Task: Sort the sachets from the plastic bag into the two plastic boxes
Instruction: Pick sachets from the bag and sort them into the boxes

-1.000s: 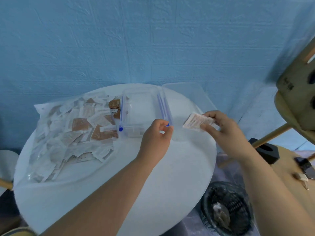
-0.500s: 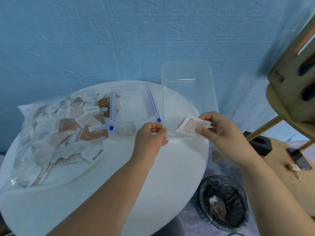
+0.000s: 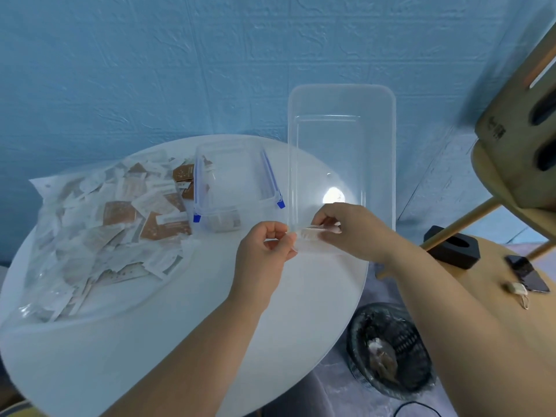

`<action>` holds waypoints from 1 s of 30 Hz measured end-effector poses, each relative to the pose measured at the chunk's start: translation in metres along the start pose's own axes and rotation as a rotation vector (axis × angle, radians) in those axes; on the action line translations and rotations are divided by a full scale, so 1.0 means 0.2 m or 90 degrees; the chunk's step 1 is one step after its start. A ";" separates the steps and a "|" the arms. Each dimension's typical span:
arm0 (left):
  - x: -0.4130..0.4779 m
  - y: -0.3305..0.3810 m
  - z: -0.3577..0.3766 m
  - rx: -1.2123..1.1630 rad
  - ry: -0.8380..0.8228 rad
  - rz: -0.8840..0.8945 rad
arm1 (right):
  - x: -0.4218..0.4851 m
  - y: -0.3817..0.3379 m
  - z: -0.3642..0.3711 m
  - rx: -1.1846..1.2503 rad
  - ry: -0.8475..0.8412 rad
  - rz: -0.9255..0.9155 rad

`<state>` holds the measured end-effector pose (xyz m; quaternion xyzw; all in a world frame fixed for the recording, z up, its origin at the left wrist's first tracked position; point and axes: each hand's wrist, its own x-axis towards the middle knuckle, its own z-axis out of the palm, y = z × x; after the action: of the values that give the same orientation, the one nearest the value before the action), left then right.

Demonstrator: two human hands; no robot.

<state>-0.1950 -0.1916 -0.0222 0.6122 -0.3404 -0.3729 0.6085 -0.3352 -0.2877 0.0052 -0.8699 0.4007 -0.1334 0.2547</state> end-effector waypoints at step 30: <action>0.05 0.03 0.03 0.066 -0.025 -0.006 | 0.12 0.00 -0.11 -0.269 -0.082 0.001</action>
<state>-0.1954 -0.2033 -0.0170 0.6371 -0.3685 -0.3693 0.5674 -0.3299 -0.3130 0.0242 -0.9104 0.4032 0.0097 0.0917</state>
